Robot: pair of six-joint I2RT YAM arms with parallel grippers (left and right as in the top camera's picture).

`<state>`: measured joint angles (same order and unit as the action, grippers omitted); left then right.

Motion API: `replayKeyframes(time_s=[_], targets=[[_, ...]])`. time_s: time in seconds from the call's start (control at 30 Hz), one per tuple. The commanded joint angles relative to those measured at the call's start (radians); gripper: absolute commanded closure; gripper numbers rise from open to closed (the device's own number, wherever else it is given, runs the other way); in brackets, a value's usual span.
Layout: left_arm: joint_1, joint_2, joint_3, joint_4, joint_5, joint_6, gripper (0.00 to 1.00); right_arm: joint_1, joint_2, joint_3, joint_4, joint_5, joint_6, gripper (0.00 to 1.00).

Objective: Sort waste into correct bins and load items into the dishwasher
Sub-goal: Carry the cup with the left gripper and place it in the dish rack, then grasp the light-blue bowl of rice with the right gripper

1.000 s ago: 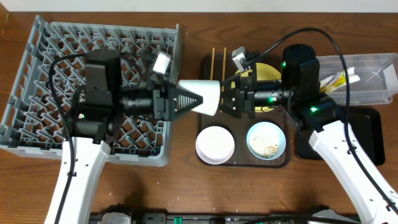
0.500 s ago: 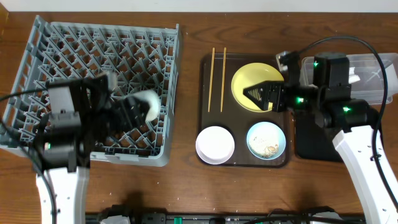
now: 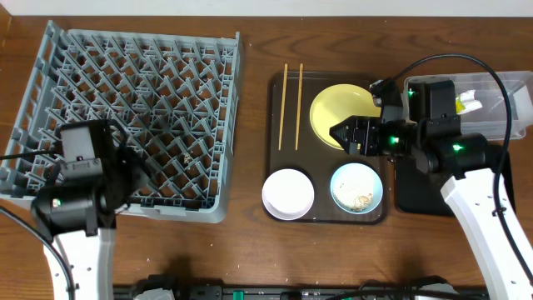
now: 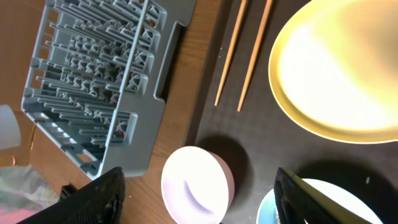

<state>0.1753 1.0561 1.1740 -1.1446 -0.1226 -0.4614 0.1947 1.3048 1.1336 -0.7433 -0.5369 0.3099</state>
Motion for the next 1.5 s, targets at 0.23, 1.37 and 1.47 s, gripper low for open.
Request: replayKeyframes(time_s=[0.23, 1.37, 1.47], targets=[[0.119, 0.191, 0.018, 0.094, -0.052, -0.075, 0.34, 0.008, -0.01, 0.011, -0.003, 0.017, -0.004, 0.25], [0.235, 0.237, 0.06, 0.156, 0.42, 0.191, 0.13, 0.116, 0.001, 0.011, 0.0, 0.043, -0.156, 0.25], [0.108, 0.162, 0.061, 0.149, 0.429, 0.243, 0.13, 0.223, 0.037, 0.011, 0.0, 0.209, -0.128, 0.28]])
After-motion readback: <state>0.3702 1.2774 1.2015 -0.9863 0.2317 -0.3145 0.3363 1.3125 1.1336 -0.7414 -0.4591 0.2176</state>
